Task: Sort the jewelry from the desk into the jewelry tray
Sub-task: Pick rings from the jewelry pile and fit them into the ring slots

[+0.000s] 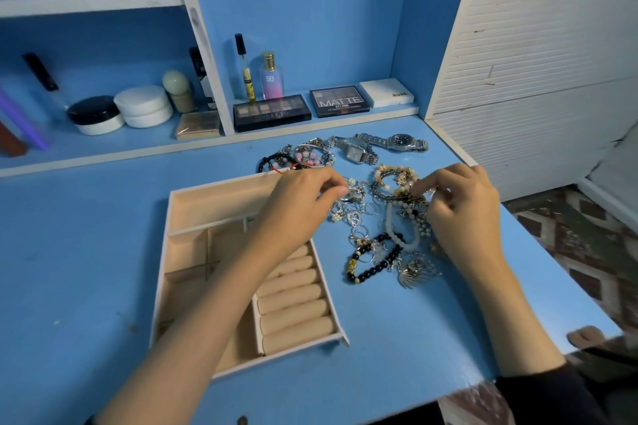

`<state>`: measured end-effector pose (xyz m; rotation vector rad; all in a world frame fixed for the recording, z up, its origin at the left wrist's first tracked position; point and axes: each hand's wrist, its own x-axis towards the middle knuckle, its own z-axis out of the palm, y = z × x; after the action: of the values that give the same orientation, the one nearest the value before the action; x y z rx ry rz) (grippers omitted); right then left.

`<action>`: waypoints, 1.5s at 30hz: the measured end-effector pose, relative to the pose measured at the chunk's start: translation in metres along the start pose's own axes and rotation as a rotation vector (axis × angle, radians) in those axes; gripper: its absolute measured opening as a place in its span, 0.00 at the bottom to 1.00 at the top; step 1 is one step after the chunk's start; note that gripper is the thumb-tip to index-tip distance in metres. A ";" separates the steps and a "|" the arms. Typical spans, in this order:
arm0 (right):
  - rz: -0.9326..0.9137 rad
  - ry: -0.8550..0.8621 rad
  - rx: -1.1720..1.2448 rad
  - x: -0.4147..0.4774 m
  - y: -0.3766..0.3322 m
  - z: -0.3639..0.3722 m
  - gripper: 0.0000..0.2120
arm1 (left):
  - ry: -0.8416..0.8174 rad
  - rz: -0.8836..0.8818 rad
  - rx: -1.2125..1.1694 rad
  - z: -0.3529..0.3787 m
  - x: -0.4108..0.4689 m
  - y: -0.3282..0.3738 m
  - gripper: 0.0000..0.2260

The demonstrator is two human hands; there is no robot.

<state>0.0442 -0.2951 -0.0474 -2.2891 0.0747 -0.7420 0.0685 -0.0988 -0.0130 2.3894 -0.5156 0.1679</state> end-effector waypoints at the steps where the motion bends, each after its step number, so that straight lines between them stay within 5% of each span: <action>1: -0.012 -0.006 -0.030 -0.001 0.001 0.000 0.17 | 0.022 -0.006 -0.008 0.000 -0.001 -0.001 0.08; 6: -0.132 -0.069 -0.094 -0.002 0.005 0.006 0.20 | 0.141 -0.021 -0.016 -0.002 -0.004 -0.003 0.08; 12: -0.256 -0.147 -0.120 0.001 -0.007 0.015 0.11 | 0.215 -0.061 -0.060 -0.001 -0.007 -0.006 0.07; 17: -0.406 -0.307 -0.307 0.006 -0.013 0.025 0.20 | 0.231 -0.069 -0.081 0.001 -0.008 -0.007 0.07; 29: -0.188 -0.135 -0.211 0.009 0.004 0.009 0.13 | 0.231 -0.053 -0.101 0.004 -0.009 -0.011 0.06; 40: -0.415 -0.278 -0.406 0.019 -0.013 0.027 0.10 | 0.223 -0.050 -0.084 0.004 -0.009 -0.013 0.07; 45: -0.419 -0.222 -0.293 0.018 -0.013 0.029 0.05 | 0.218 -0.044 -0.081 0.004 -0.009 -0.012 0.07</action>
<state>0.0723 -0.2727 -0.0469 -2.6925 -0.4381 -0.7120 0.0649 -0.0898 -0.0260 2.2668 -0.3600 0.3754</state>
